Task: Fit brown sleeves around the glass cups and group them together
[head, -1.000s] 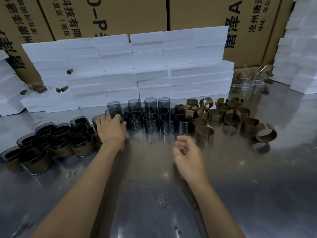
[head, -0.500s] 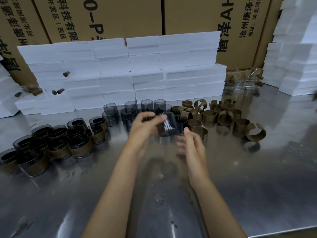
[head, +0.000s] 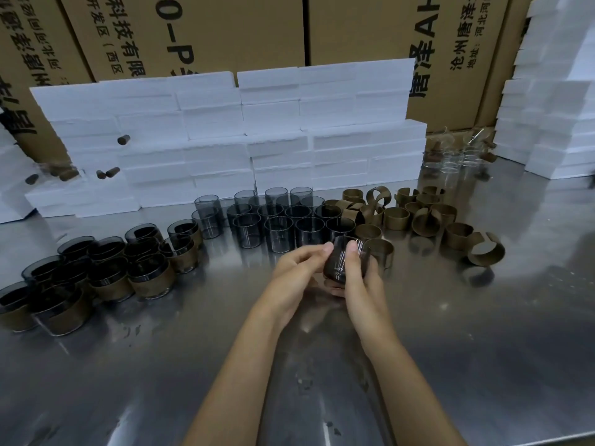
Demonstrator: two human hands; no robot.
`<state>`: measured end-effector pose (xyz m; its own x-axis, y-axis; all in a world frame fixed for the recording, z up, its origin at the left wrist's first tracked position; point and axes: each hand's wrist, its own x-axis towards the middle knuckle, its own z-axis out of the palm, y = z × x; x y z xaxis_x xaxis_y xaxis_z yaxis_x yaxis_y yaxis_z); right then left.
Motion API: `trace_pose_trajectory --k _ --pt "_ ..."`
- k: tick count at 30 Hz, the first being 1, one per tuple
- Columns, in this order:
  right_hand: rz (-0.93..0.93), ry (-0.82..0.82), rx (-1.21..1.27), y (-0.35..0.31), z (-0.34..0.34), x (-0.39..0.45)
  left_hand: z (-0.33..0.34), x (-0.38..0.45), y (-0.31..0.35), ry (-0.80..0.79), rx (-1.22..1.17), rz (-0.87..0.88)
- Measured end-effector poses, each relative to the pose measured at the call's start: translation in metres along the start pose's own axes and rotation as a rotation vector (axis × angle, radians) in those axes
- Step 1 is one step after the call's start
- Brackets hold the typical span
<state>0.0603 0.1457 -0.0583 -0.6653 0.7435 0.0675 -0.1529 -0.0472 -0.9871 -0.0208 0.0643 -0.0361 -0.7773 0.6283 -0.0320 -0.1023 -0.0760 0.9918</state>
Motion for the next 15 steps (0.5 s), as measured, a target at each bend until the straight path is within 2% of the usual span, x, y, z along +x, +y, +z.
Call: trace_pose_trajectory --k 5,15 --pt "0.012 0.060 -0.030 0.0042 -0.0022 0.0057 -0.0005 -0.0007 -0.0047 0.063 0.080 0.069" --pt "-0.037 0.069 -0.024 0.0024 -0.0049 0.0025 0.0034 -0.0054 -0.0045 0.072 0.041 0.005"
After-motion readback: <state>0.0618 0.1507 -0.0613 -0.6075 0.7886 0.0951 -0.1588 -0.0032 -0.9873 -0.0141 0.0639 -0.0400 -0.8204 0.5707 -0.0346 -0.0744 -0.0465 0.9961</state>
